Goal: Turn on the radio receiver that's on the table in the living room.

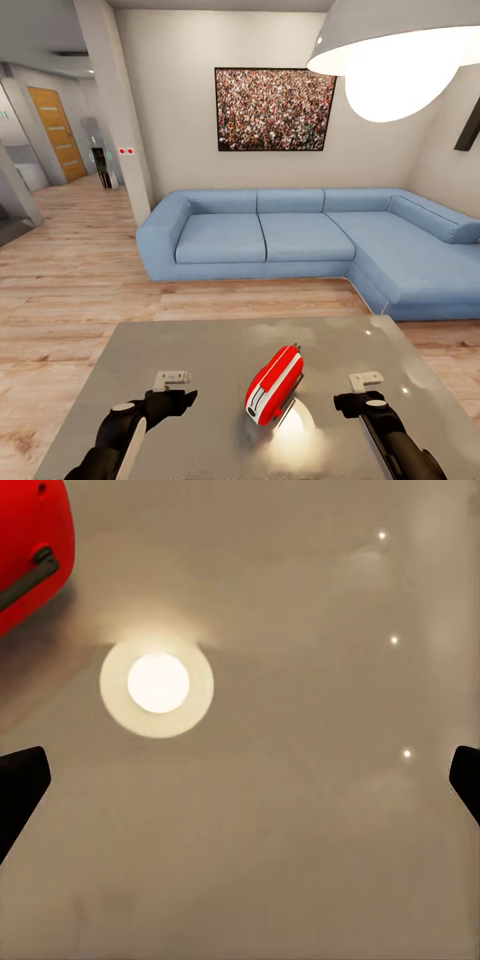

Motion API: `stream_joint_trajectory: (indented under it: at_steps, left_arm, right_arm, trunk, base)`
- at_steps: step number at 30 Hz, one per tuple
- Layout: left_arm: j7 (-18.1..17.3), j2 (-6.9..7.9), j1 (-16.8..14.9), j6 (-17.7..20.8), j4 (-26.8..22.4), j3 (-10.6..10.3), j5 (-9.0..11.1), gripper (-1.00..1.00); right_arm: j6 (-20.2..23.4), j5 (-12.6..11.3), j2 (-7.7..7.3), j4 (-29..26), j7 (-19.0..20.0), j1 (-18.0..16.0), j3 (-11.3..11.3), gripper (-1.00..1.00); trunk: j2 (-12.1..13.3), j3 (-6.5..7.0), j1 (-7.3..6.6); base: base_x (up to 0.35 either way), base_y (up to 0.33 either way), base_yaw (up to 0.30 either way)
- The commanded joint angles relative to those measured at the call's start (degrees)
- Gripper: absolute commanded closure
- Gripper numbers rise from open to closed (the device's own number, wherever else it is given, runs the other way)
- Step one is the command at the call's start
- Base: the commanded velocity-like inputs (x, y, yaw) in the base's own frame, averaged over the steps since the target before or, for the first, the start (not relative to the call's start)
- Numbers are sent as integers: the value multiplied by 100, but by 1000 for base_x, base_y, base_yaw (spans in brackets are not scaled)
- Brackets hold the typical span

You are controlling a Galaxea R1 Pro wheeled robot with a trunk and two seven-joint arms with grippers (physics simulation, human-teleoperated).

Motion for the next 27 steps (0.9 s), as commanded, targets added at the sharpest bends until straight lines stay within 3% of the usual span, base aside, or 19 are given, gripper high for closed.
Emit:
stream_joint_trajectory:
  at_steps: [1, 8, 14, 20, 27]
  left_arm:
    - [1, -2, 0, 0, 6, -1, 1, -100]
    - [-62, -10, 0, -59, 39, -54, 18, -100]
    - [-68, -10, 1, -83, 71, -492, 36, -100]
    - [-73, -10, 0, -82, 85, -558, 61, -100]
    - [-77, -2, 0, -87, 93, -568, 72, -100]
  right_arm:
    - [-3, 0, -1, 5, -4, -1, 0, -100]
    - [-10, 4, -1, 49, 8, 2, 0, -100]
    - [-28, 8, -8, -11, 17, -3, 0, -100]
    - [-68, 23, -29, -137, 15, 2, 16, -100]
    - [-72, 14, -92, -791, 127, 2, 53, -100]
  trunk:
    - [0, -10, 0]
    - [0, -76, 0]
    - [0, -132, 0]
    - [0, -189, 0]
    - [0, -255, 0]
  base:
    - [0, 0, 0]
    - [0, 0, 0]
    - [0, 0, 0]
    - [0, 0, 0]
    - [0, 0, 0]
